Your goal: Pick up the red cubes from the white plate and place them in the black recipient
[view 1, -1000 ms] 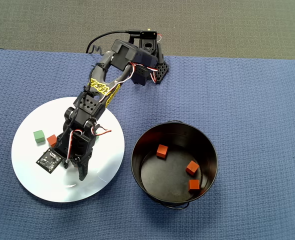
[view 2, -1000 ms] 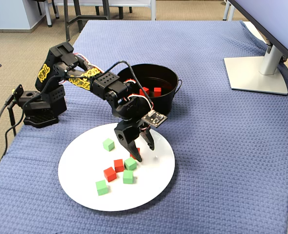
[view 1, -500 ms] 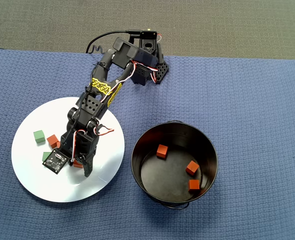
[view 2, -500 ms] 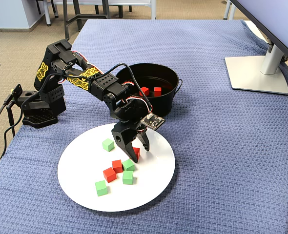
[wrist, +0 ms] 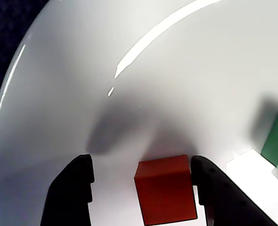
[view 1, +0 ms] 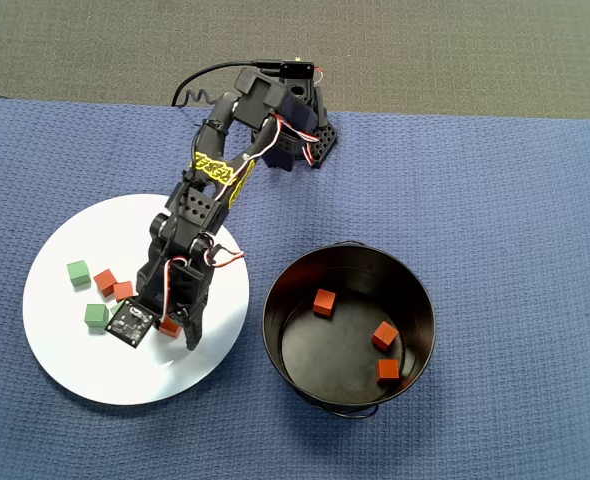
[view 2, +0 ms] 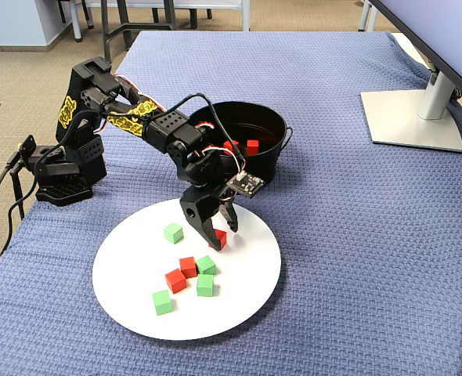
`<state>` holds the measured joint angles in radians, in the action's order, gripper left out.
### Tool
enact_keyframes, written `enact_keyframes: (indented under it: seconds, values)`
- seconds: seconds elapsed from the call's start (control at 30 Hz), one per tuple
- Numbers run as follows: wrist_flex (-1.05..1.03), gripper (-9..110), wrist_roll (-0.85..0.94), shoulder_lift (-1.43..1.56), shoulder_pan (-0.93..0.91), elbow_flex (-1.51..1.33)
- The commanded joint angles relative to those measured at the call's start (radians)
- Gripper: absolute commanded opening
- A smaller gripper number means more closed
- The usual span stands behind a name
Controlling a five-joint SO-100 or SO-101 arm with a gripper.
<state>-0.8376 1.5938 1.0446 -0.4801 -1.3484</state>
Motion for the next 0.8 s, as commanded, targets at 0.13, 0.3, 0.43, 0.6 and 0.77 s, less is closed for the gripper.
enact_keyframes:
  seconds: [0.13,0.3,0.43,0.6,0.77]
  values:
    - [0.025,17,0.002,0.11,0.02,-0.014]
    - [0.037,23,0.009,0.112,0.02,-0.035]
    - [0.041,21,0.008,0.11,0.02,-0.04]
    - [0.038,19,0.009,0.114,0.017,-0.043]
    - [0.031,19,0.008,0.12,0.015,-0.043]
